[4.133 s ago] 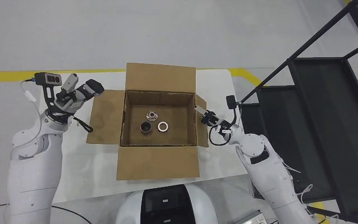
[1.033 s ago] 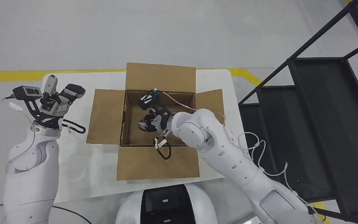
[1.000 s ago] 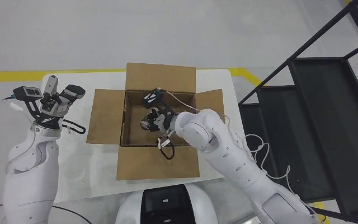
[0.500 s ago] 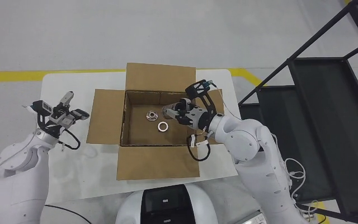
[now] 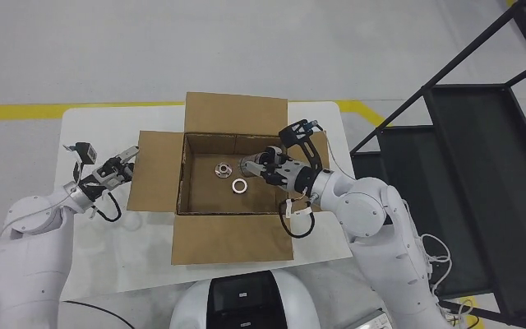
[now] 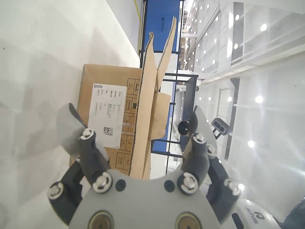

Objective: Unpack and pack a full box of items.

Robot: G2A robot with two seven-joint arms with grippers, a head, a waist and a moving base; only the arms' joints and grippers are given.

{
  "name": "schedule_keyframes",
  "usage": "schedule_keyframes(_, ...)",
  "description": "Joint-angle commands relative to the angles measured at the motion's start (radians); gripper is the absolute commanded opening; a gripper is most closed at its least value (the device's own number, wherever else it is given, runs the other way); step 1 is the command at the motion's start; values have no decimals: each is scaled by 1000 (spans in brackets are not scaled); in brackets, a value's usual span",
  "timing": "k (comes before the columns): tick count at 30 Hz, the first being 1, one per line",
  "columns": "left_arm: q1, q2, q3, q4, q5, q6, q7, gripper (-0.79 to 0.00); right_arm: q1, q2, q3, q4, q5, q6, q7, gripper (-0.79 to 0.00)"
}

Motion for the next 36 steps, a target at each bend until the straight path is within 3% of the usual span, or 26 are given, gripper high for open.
schedule_keyframes(1,0,2,1,-2,-5,-13,-16,-785,-3,2,2,0,7,-2,-3,-785)
schedule_keyframes(13,33,16,-12,-22,-54,-38,-37,-785,3,11,-10,25,40,-18,-23,-785)
schedule_keyframes(29,224,37,-99,-156,-144,-18,21,-785,-3,26,-2,5,53,-7,-42,-785)
schedule_keyframes(30,234,37,-103,-165,-154,-17,27,-526,-6,27,1,2,55,-7,-44,-785)
schedule_keyframes(31,243,38,-107,-174,-158,-15,28,-215,-10,28,6,0,55,-5,-46,-785)
schedule_keyframes(32,251,39,-110,-181,-160,-12,29,0,-14,29,10,-3,57,-4,-48,-785)
schedule_keyframes(36,272,42,-134,-203,-186,-16,66,0,-37,34,35,-18,69,4,-64,-785)
